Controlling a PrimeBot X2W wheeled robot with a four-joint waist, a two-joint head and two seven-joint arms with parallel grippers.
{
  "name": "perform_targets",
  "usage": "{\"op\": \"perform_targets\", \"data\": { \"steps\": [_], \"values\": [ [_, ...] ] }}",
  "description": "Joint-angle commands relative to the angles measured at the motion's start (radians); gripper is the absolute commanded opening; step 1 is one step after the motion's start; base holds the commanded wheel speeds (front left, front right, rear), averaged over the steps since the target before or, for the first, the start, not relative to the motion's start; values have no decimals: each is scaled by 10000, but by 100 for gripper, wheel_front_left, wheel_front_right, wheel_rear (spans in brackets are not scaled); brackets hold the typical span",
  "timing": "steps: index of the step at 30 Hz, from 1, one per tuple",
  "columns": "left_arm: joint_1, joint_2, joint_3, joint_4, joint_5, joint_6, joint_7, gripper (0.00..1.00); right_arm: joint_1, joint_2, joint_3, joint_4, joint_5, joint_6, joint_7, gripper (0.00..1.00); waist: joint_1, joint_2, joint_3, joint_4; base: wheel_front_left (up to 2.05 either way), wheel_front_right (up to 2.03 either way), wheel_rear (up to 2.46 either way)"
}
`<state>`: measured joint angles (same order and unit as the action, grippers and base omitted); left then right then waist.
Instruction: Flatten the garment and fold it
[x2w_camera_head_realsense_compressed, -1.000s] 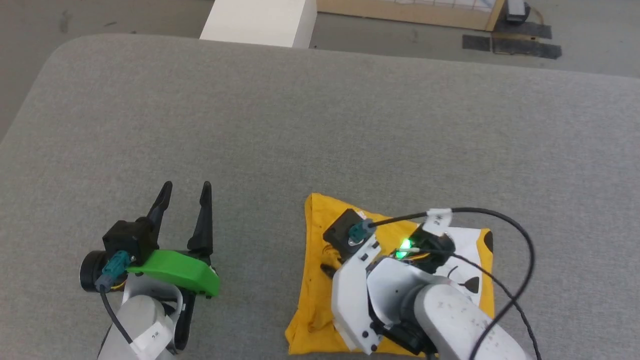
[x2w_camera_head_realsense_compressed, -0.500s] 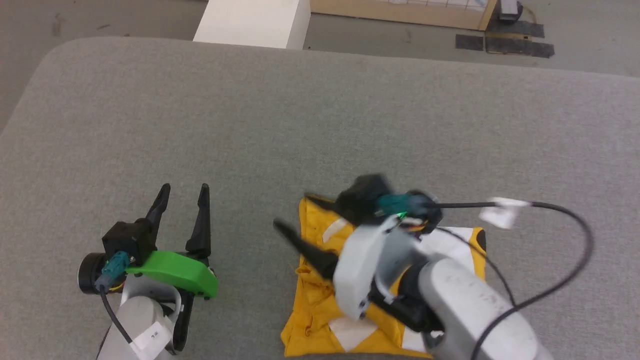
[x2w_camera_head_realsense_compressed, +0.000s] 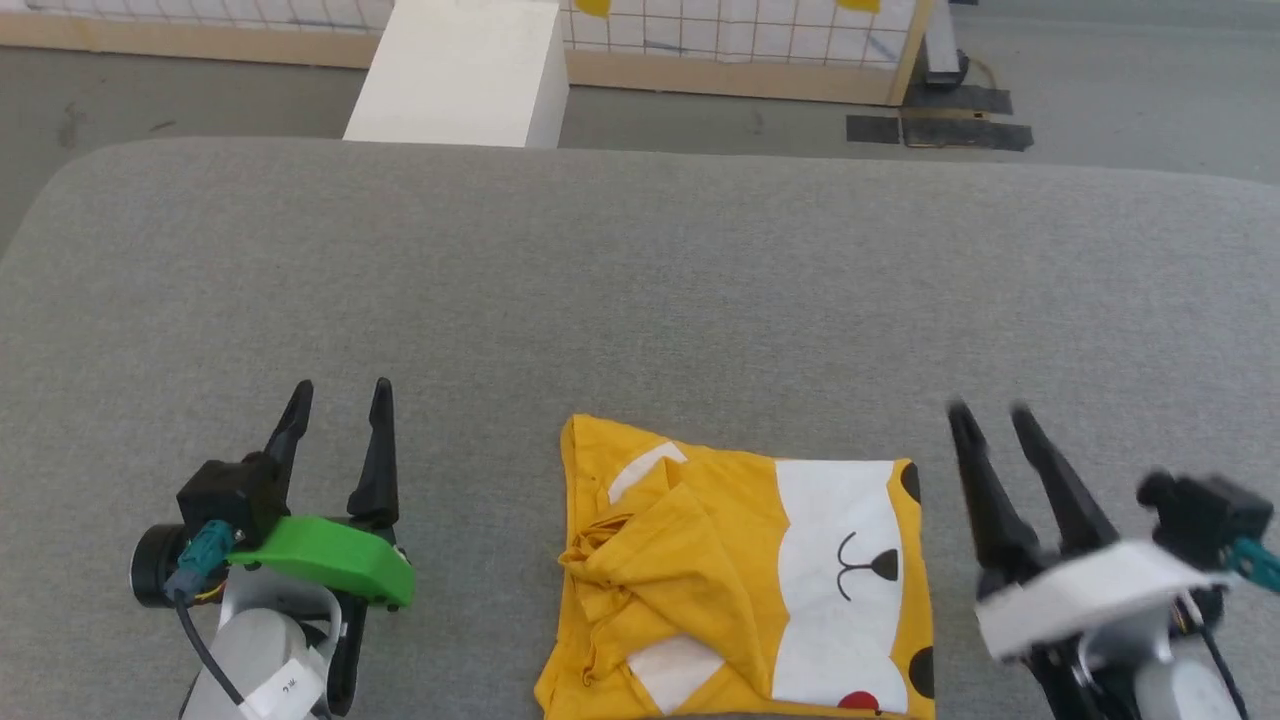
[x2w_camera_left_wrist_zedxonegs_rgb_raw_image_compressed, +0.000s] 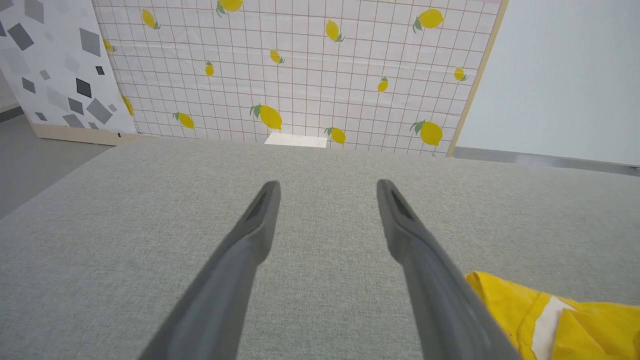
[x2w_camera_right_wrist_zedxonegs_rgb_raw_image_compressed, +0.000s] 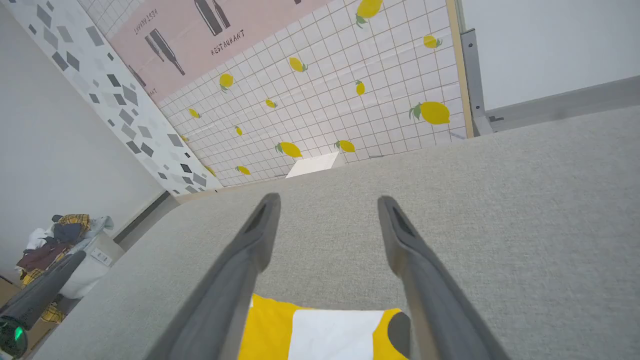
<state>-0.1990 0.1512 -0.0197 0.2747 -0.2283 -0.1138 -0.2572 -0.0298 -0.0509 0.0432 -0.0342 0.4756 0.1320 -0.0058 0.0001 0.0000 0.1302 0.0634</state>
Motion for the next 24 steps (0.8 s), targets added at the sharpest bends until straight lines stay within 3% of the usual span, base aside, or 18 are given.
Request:
{"op": "perform_targets", "data": {
  "steps": [1, 8, 10, 17, 18, 20, 21, 22, 24],
  "values": [
    [111, 53, 32, -69, 68, -13, -45, 100, 267, 6, -204, 205, 196, -13, 153, 100, -1, 0, -5, -65, 0, 0, 0],
    [119, -31, 28, -163, 134, -14, -45, 100, 931, 6, -208, 1652, 1809, -13, 1615, 100, -1, 0, 60, -113, 0, 0, 0],
    [68, -79, -36, -127, 143, -32, -45, 100, 893, 6, 27, 2128, 1907, -13, 2486, 100, -1, 0, 70, -61, 0, 0, 0],
    [99, -162, -102, -77, 134, -63, -45, 100, 484, 7, 445, 2744, 1723, -13, 3745, 100, -1, 0, 57, 93, 0, 0, 0],
    [111, -165, -103, -64, 133, -68, -45, 100, 417, 7, 525, 2808, 1742, -13, 3931, 80, -1, 0, 47, 118, 0, 0, 0],
    [131, -161, -98, -36, 130, -75, -45, 100, 279, 7, 624, 2887, 1760, -13, 4110, 30, -1, 0, 23, 161, 0, 0, 0],
    [142, -159, -95, -26, 130, -78, -45, 100, 214, 7, 628, 2922, 1721, -13, 4134, 14, -1, 0, 7, 177, 0, 0, 0],
    [157, -160, -89, -16, 129, -81, -45, 100, 126, 7, 638, 2952, 1589, -13, 4161, 0, -1, 0, -11, 195, 0, 0, 0],
    [189, -158, -69, -8, 125, -85, -45, 100, -50, 7, 676, 2901, 1359, -13, 4224, 0, -1, 0, -42, 197, 0, 0, 0]
  ]
}}
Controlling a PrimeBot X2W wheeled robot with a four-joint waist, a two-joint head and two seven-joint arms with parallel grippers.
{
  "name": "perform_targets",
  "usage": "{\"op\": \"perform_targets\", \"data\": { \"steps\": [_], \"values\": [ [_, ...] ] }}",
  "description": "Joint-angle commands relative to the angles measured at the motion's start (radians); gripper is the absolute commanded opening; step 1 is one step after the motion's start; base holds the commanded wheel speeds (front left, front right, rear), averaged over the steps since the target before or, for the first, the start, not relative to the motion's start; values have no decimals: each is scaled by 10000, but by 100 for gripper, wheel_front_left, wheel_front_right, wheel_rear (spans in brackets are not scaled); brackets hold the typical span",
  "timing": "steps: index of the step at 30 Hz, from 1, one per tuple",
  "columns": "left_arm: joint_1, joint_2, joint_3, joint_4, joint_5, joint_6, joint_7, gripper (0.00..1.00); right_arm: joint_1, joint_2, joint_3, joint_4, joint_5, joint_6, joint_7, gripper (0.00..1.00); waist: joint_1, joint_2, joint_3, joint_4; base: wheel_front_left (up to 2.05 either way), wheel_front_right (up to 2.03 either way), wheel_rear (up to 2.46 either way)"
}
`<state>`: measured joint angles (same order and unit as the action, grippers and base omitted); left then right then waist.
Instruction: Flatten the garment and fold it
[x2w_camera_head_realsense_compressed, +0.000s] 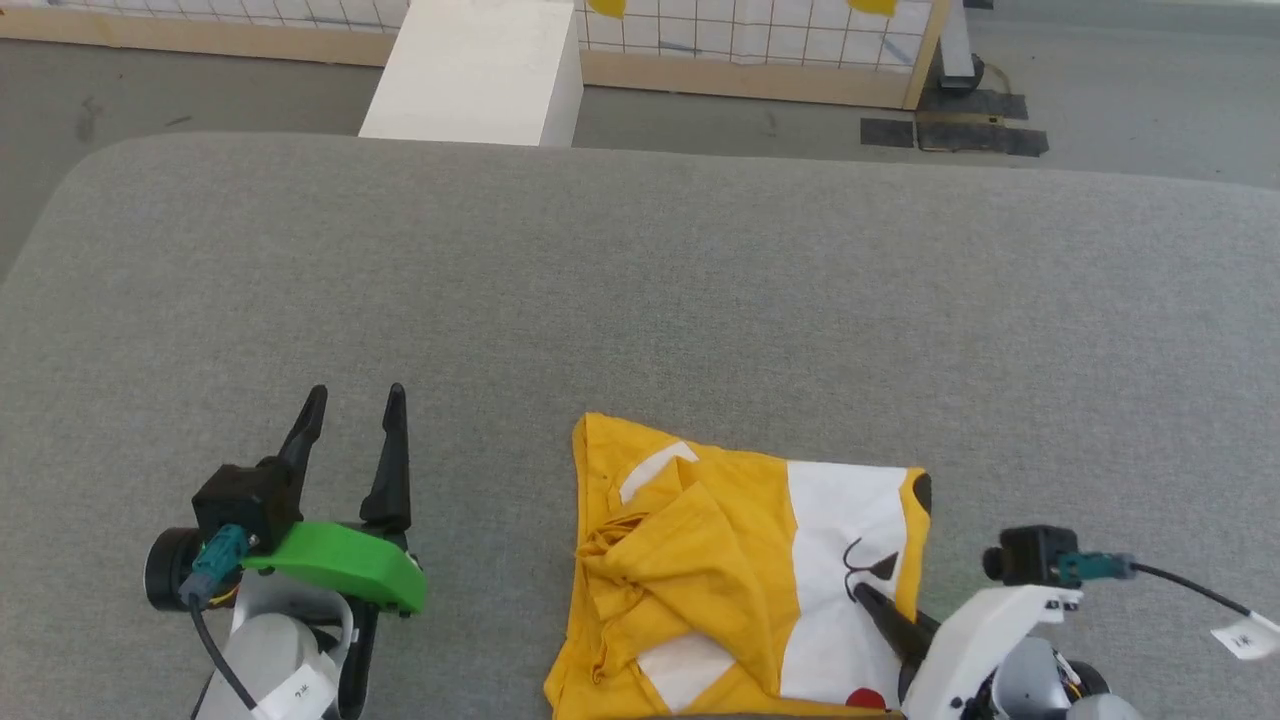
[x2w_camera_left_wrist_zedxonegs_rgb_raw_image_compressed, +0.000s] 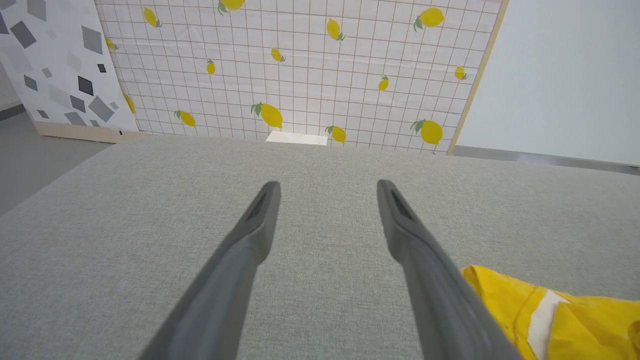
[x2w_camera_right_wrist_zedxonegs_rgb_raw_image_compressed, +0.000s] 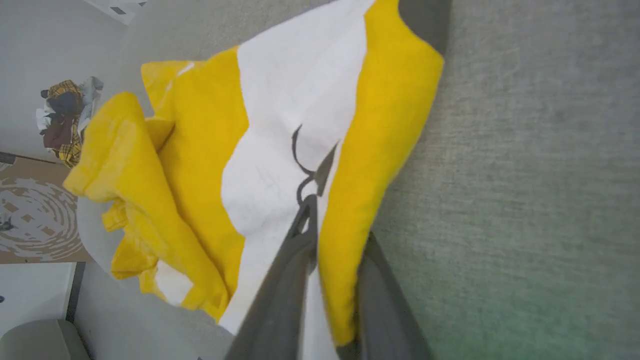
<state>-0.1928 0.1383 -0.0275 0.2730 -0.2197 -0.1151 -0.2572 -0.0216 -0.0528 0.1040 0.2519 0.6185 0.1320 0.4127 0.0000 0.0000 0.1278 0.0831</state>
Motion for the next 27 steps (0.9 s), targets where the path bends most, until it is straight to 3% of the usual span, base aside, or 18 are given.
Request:
{"op": "perform_targets", "data": {
  "steps": [1, 9, 12, 18, 21, 22, 27],
  "values": [
    [150, -25, 33, 7, 37, -72, -45, 100, -248, 26, 114, -66, -313, -13, 41, 0, 0, 0, -34, -25, 0, 0, 0],
    [422, 56, 315, -122, 16, -24, -45, 100, -1859, 26, 1264, -2407, -5467, -13, 1482, 0, 0, 0, 10, -758, 0, 0, 0],
    [427, 46, 377, -232, 20, -4, -45, 100, -2545, -413, 2051, -2869, -6781, -13, 2052, 0, 0, 0, 117, -1227, 0, 0, 0],
    [219, 99, 416, -444, 70, 18, -45, 100, -3574, -2151, 2592, -2940, -6977, -13, 2590, 0, 0, 0, 521, -2246, 0, 0, 0],
    [41, 189, 418, -533, 93, 10, -45, 100, -3945, -3036, 2395, -2719, -6855, -13, 2670, 0, 0, 0, 807, -2784, 0, 0, 0],
    [-121, 304, 402, -649, 139, 14, -45, 100, -4229, -3670, 2058, -2337, -6786, -13, 2607, 0, 0, 0, 1127, -3252, 0, 0, 0],
    [-585, 579, 304, -862, 185, -9, 65, 100, -4730, -4447, 1375, -1196, -6745, -13, 2237, 0, 0, 0, 1793, -3758, 0, 0, 0]
  ]
}}
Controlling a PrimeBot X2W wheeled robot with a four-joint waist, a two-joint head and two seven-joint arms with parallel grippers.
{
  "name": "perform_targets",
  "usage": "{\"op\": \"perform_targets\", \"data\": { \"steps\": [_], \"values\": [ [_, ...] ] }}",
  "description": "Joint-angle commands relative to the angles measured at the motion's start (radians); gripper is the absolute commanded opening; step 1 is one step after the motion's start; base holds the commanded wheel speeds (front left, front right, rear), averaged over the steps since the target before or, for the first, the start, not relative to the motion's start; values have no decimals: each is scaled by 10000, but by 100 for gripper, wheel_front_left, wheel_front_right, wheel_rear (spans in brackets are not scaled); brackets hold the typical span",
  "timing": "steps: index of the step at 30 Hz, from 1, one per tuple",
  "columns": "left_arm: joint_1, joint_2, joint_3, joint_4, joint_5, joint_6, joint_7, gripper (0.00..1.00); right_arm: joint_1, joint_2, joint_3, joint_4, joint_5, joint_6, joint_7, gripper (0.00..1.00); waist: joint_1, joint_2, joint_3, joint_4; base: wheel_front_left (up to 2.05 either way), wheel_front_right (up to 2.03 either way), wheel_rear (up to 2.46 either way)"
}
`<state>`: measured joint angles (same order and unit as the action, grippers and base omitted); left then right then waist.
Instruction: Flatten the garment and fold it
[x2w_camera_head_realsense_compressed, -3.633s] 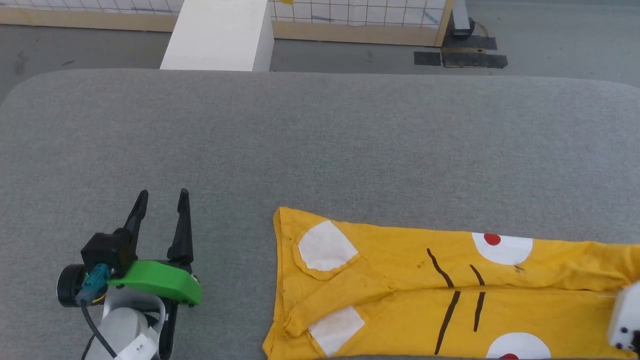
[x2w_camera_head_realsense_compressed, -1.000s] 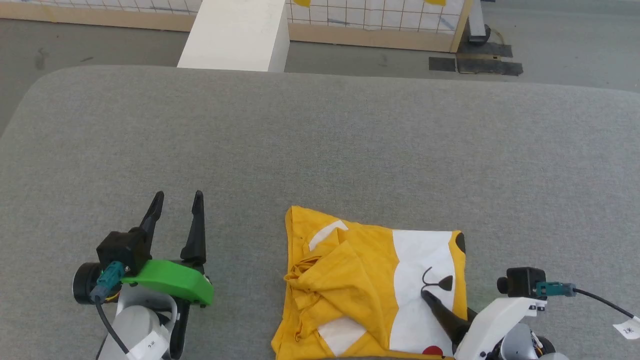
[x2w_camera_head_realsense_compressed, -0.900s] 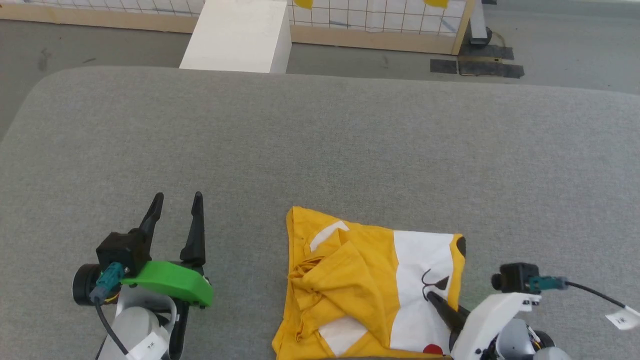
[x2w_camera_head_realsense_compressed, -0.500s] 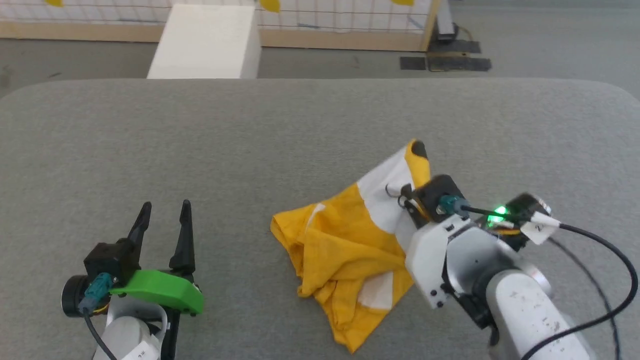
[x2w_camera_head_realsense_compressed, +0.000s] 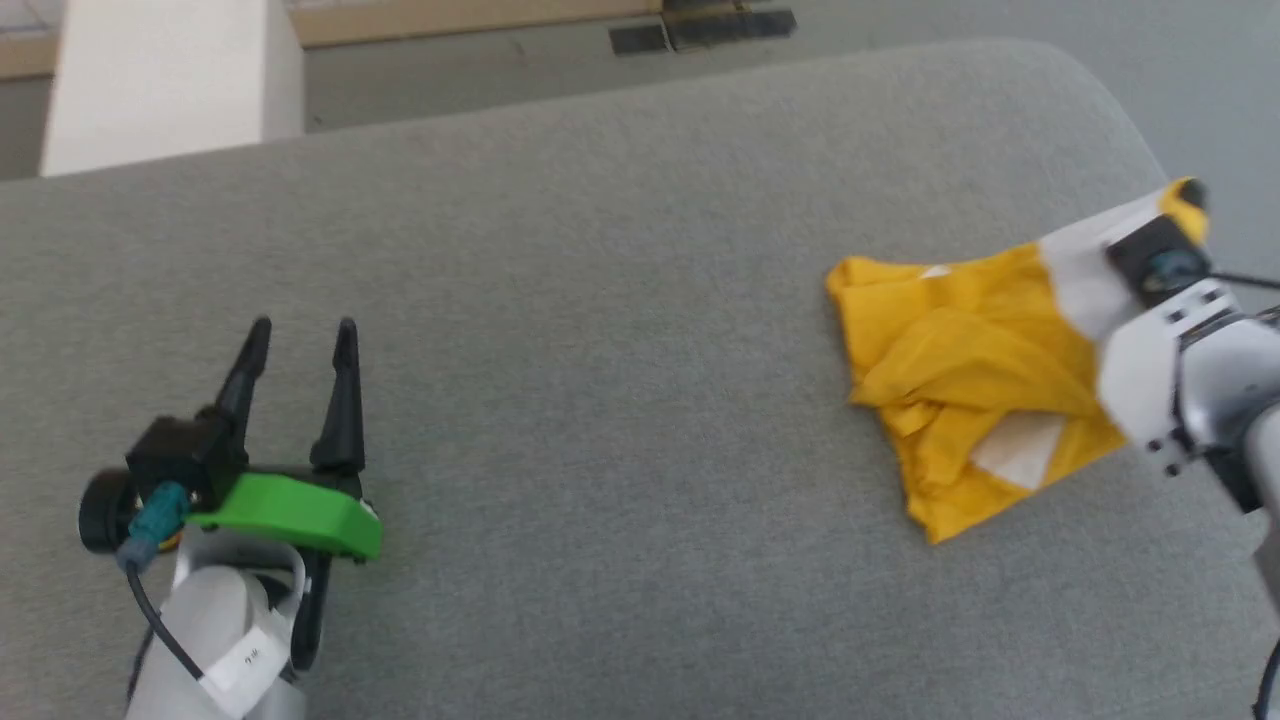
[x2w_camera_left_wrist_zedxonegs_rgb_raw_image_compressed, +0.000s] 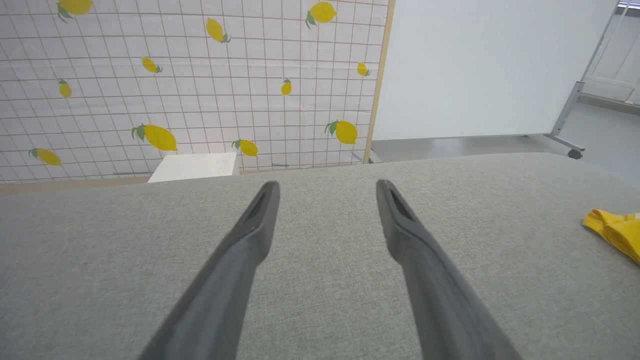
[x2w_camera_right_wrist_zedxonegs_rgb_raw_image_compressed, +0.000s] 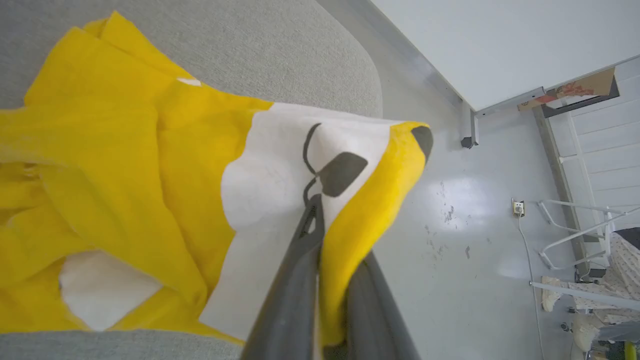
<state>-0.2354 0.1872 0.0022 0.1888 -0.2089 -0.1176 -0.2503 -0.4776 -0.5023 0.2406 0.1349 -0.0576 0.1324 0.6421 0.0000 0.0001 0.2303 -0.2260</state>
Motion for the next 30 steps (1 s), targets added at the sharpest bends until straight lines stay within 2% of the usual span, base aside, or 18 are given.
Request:
{"op": "perform_targets", "data": {
  "steps": [1, 7, 15, 16, 17, 18, 24, 30],
  "values": [
    [-273, 141, -24, -90, 87, 11, 44, 100, -291, -23, -221, 239, -34, -17, -202, 0, 0, -1, 930, -717, 0, 0, 0],
    [-738, 366, -233, -558, 174, -6, 386, 100, -994, -202, -1420, 1728, -359, -17, -1276, 0, 0, -1, 1720, -653, 0, 0, 0],
    [-941, 590, -353, -791, 142, -20, 601, 100, -1747, 314, -2825, 3214, -956, -17, -2209, 0, 0, -1, 2282, -238, 0, 0, 0],
    [-947, 600, -357, -759, 119, -22, 589, 100, -1787, 449, -3050, 3372, -1001, -17, -2234, 6, 0, -1, 2274, -187, 0, 0, 0],
    [-948, 595, -368, -725, 100, -22, 574, 100, -1804, 531, -3216, 3514, -1031, -17, -2254, 44, 0, -1, 2245, -138, 0, 0, 0],
    [-939, 575, -388, -673, 80, -19, 545, 100, -1838, 625, -3520, 3729, -1049, -17, -2246, 100, 0, -1, 2168, -75, 0, 0, 0],
    [-683, 346, -499, -182, -58, 18, 300, 100, -1567, 873, -4512, 4073, -1117, -17, -2448, 100, 0, -1, 1226, 265, 0, 0, 0],
    [-135, 12, -607, 319, -195, 92, 97, 100, -651, 1200, -4755, 3081, -447, -17, -2837, 100, 0, -1, -55, 598, 0, 0, 0]
  ]
}}
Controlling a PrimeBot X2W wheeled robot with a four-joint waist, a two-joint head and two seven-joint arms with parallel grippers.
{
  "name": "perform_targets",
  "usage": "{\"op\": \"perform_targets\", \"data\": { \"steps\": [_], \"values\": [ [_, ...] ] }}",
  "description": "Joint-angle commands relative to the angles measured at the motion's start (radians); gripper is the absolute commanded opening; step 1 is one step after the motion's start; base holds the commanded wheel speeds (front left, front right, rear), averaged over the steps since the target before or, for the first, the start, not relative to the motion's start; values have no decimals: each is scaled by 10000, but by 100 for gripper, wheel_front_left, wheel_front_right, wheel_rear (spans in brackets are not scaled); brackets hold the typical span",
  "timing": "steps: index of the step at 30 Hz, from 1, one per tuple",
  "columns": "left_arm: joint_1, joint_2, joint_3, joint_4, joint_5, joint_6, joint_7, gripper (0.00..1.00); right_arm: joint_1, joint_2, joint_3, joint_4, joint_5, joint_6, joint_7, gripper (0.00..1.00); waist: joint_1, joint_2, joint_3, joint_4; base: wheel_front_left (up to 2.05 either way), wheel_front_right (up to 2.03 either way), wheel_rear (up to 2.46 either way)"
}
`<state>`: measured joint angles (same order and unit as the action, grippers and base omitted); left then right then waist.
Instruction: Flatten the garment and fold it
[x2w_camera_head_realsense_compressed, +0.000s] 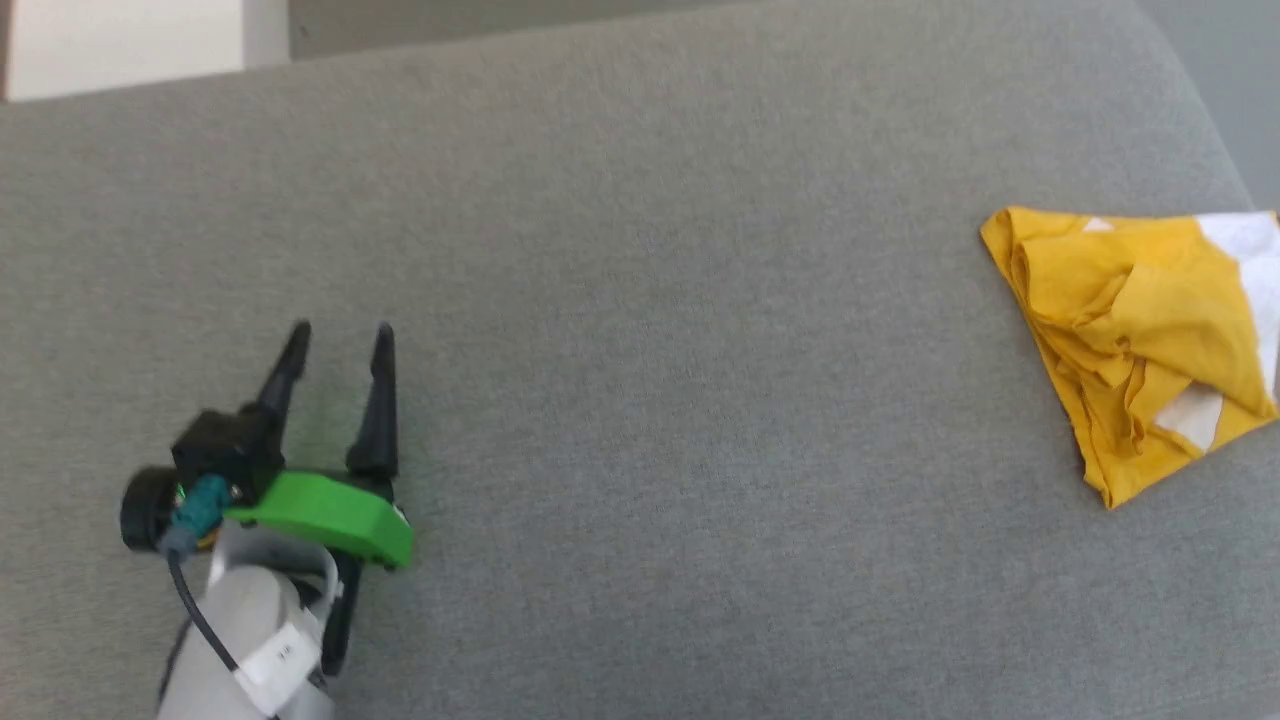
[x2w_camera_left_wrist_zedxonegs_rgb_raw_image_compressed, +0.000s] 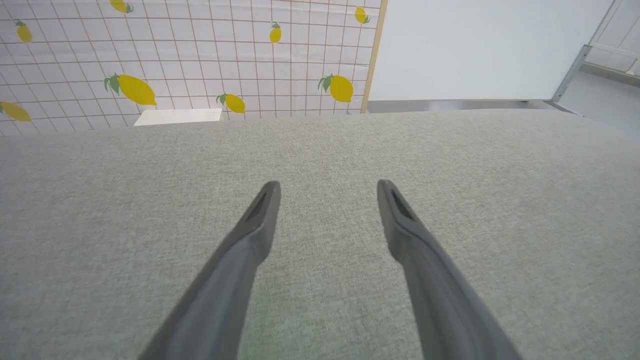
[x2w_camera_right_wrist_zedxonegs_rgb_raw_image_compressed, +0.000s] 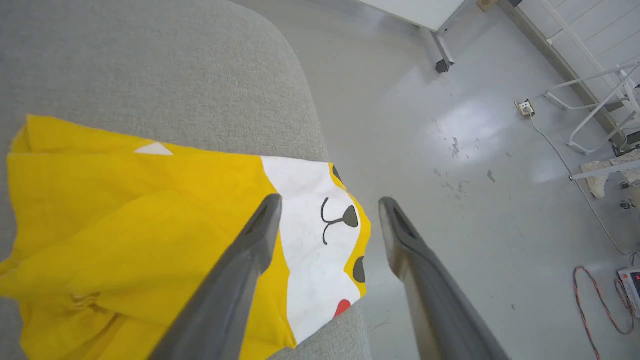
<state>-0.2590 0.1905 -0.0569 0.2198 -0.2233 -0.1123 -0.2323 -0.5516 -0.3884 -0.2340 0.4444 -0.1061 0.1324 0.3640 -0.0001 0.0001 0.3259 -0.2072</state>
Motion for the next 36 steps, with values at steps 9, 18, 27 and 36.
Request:
{"op": "perform_targets", "data": {
  "steps": [9, 18, 27, 36],
  "values": [
    [947, -588, -134, 501, -255, 243, -230, 100, 2224, 1359, -267, -2728, 1462, -17, -1879, 100, 1, -1, -2528, 1204, 0, 0, 0],
    [1298, -810, -423, 629, -338, 164, -278, 100, 4172, 2869, 273, -4423, 1907, -17, -3738, 100, 1, -1, -3069, 1864, 0, 0, 0],
    [1610, -997, -439, 452, -299, 96, -292, 100, 5694, 3370, 1330, -4759, 1826, -17, -4666, 100, 1, -1, -3407, 2372, 0, 0, 0],
    [1826, -1099, -329, 557, -174, 138, -293, 100, 6332, 3379, 1749, -4402, 2163, -17, -5046, 100, 1, -1, -3490, 2490, 0, 0, 0]
  ]
}}
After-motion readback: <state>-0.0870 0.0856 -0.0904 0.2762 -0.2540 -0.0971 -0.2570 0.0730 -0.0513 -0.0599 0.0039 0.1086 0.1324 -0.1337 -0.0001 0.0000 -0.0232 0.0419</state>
